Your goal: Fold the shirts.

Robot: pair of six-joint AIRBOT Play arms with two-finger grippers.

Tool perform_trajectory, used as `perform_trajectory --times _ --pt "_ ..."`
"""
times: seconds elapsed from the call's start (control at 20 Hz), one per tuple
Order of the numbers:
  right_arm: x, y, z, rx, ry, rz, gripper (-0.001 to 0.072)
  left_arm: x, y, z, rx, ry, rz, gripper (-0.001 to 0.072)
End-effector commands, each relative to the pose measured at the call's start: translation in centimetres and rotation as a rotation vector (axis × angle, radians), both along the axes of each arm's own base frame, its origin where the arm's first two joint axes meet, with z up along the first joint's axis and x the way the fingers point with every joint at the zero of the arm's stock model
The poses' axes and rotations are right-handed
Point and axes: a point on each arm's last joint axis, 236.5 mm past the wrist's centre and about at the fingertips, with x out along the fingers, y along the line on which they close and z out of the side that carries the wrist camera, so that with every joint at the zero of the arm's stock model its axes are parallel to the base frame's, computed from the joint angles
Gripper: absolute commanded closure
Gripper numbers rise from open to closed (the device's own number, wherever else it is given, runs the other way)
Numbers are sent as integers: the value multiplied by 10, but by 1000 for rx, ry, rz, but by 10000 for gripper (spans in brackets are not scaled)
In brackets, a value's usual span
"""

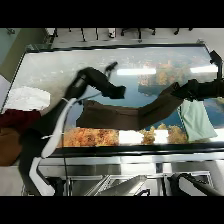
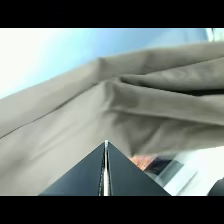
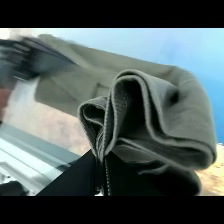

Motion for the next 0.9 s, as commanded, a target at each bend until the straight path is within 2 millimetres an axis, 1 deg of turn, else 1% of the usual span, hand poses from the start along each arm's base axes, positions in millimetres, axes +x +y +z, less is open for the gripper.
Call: perform_trajectory --times 0.0,0.05,0.1,0.15,0.2,0.25,0.3,0.35,0.4,0.45,0.5,0.55,0.6,0.65,0.7,0.75,0.8,0.85 --pt "10 43 11 45 -36 21 696 4 101 76 -12 -87 138 696" --pt "16 69 14 49 -73 40 696 -3 128 100 -19 -138 177 696" --pt "25 95 18 60 -123 41 695 -13 149 126 -27 -206 208 696" --pt "34 125 21 72 -178 45 695 -23 168 142 -33 -254 250 696" --pt "43 161 20 92 -224 47 695 -36 186 160 -39 -316 290 695" --pt "50 197 15 113 -252 44 695 -49 201 174 -41 -371 322 696" --pt "55 237 1 130 -270 38 695 -65 214 184 -42 -418 356 696" --pt "57 277 -20 141 -271 22 695 -82 224 191 -43 -461 382 696" --pt "56 313 -48 143 -264 2 695 -97 231 193 -45 -493 409 696" --pt "52 349 -80 142 -263 -29 696 -111 237 193 -52 -526 442 696" --pt "48 379 -105 146 -278 -70 696 -122 240 191 -61 -557 468 696" --pt "42 405 -127 154 -288 -96 675 -132 242 188 -73 -586 492 696" --pt "30 429 -147 151 -277 -78 425 -141 242 182 -87 -601 510 696" --pt "19 445 -163 129 -262 -21 97 -150 244 173 -98 -599 532 696" --pt "13 449 -170 107 -236 32 44 -158 244 165 -104 -595 543 696" --pt "12 443 -170 81 -217 77 44 -165 244 158 -106 -600 549 696" --pt "16 430 -164 59 -193 110 45 -171 245 154 -114 -607 559 695" --pt "24 407 -155 28 -175 139 48 -175 246 153 -119 -622 567 696"
